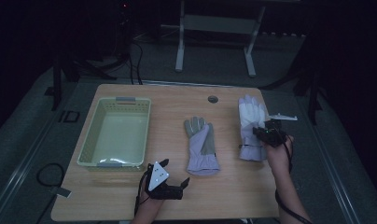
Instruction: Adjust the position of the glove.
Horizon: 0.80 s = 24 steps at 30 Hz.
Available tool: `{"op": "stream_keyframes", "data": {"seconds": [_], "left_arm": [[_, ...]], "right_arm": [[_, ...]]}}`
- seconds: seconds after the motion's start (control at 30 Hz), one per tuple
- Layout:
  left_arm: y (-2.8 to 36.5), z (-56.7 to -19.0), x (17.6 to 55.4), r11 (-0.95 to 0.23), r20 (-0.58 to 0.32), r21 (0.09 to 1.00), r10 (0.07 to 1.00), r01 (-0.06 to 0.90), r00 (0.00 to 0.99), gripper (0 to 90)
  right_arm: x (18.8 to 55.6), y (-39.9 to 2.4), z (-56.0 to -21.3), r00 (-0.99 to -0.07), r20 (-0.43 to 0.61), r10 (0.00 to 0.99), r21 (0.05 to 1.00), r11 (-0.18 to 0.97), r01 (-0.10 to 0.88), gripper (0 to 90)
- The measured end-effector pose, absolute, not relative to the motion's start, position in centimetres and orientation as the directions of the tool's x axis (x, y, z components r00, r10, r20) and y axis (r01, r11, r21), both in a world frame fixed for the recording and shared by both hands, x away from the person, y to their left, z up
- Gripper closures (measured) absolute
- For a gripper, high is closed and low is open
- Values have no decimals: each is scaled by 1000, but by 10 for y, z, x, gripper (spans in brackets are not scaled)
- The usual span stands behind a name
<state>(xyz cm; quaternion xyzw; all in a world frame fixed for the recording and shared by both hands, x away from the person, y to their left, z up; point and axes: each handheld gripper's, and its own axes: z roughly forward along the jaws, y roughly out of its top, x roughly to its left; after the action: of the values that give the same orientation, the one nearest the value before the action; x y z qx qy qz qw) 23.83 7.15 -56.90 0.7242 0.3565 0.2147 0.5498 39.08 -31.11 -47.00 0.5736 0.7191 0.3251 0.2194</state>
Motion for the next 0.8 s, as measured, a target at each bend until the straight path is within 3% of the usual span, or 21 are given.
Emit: {"op": "stream_keyframes", "data": {"seconds": [0.33,0.8], "left_arm": [[71,-569,238,-145,-77,949,752,278,654,0],[71,-569,238,-146,-76,950,752,277,655,0]], "right_arm": [[345,-302,-462,-257,70,964,717,130,685,778],[355,-300,-513,-221,80,972,658,115,745,753]]}}
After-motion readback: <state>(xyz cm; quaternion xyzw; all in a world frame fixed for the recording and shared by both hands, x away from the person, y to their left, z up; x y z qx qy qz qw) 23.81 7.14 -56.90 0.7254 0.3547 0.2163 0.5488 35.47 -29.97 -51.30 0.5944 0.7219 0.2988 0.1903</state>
